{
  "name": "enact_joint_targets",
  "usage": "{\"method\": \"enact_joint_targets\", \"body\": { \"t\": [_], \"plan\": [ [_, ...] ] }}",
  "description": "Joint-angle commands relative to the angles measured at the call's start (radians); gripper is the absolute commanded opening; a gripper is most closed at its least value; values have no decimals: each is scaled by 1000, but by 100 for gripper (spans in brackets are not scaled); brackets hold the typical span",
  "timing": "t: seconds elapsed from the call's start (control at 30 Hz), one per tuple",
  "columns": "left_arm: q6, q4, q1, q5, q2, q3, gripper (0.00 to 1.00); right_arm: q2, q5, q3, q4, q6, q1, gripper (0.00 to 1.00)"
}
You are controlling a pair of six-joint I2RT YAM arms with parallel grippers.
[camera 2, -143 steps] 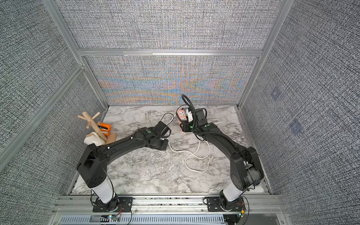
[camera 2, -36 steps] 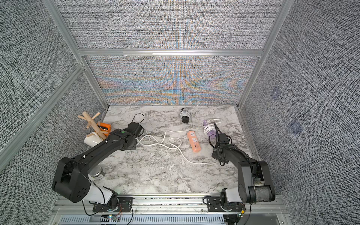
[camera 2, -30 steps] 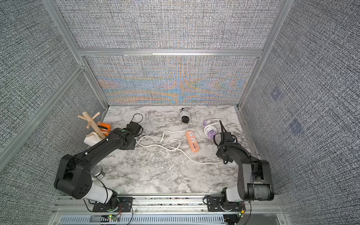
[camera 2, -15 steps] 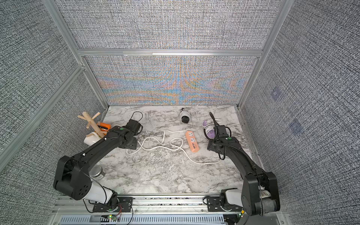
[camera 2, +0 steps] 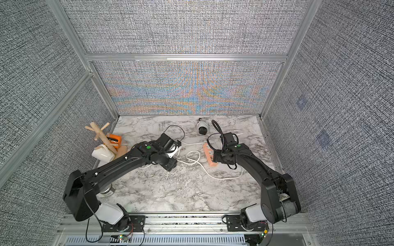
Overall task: Unwrap the cord wrapped around the power strip
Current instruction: Adjust the power cord at the center of the board.
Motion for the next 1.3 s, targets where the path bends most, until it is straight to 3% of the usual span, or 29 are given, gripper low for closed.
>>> {"method": "enact_joint_targets", "body": {
  "t": [0.0, 0.33, 0.57, 0.93, 1.1, 1.27],
  "plan": [
    [133, 107, -53, 101, 66, 39, 61, -6, -68, -18, 56, -2, 0, 71],
    [185, 220, -84, 109, 291, 115, 57, -93, -197, -168, 142, 35, 9, 60],
    [210, 236, -84, 95, 385, 162, 57, -110, -267, -240, 203, 50, 24, 53],
    [223, 233, -84, 65, 476, 225, 47, -106, -309, -277, 262, 60, 77, 48],
    [235, 241, -84, 41, 491, 230, 41, -91, -293, -277, 276, 66, 92, 45],
    [230, 219, -84, 24, 505, 245, 24, -99, -273, -279, 262, 63, 92, 43]
  ]
}}
